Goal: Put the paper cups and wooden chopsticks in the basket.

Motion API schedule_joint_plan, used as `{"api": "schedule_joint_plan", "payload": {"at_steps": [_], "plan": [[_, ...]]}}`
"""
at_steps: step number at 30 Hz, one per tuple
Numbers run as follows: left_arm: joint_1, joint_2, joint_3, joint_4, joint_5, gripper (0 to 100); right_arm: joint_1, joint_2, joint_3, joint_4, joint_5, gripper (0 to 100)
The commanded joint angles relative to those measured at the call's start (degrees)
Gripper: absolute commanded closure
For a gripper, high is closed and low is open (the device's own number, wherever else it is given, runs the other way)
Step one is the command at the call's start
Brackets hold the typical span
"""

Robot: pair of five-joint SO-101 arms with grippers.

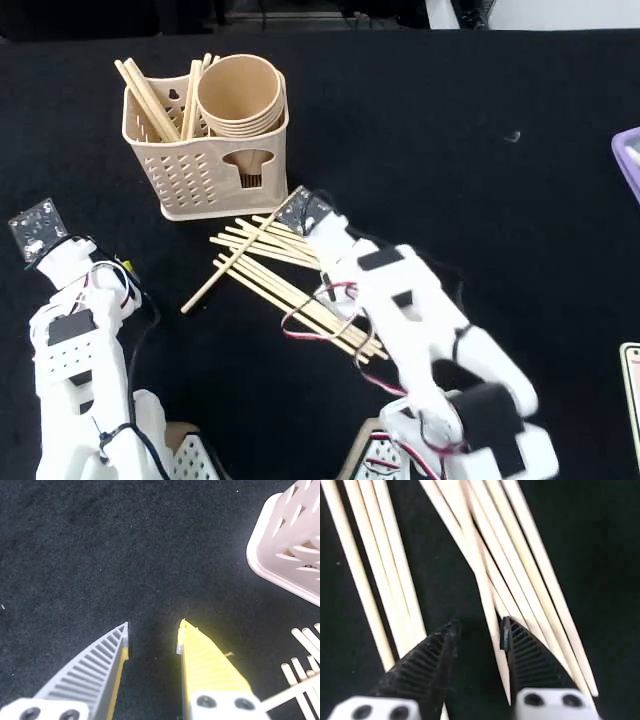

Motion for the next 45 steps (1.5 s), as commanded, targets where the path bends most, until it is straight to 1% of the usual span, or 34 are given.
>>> {"api": "schedule_joint_plan", "payload": {"at_steps": [1,4,7,9,11,18,20,23,25,27,30,35,45], "plan": [[0.48,-1.05,-0.22,-0.70,0.26,84,1.41,4.35,-4.53,-0.79,1.41,85.7],[0.48,-1.05,-0.22,-0.70,0.26,84,1.32,5.14,-4.70,-0.79,1.05,87.5],[0.48,-1.05,-0.22,-0.70,0.26,84,1.49,3.47,-4.44,-0.79,1.32,98.6],[0.48,-1.05,-0.22,-0.70,0.26,84,1.49,1.71,-4.09,1.05,1.32,97.7],[0.48,-1.05,-0.22,-0.70,0.26,84,1.23,-0.84,-4.00,3.96,1.41,98.9],[0.48,-1.05,-0.22,-0.88,0.26,84,1.05,-13.67,-3.74,18.20,1.58,98.7],[0.48,-1.05,-0.22,-0.97,0.26,84,-0.88,-16.04,-2.86,20.57,1.58,98.7],[0.48,-1.05,-0.22,-0.97,0.26,84,-7.12,-16.84,2.07,18.55,1.58,98.5],[0.48,-1.05,-0.22,-0.97,0.26,84,-11.69,-16.22,6.20,13.63,1.14,98.4],[0.40,-1.05,-0.22,-0.79,0.26,84,-14.07,-15.43,9.36,9.05,0.97,98.3],[0.40,-1.05,-0.22,-0.70,0.26,84,-13.98,-14.11,10.33,7.56,0.97,97.8],[0.40,-1.05,-0.22,-0.97,0.26,84,-14.07,-12.00,11.12,7.56,0.97,87.9],[0.40,-1.05,-0.22,-0.97,0.26,84,-14.33,-10.68,11.21,7.56,0.97,88.3]]}}
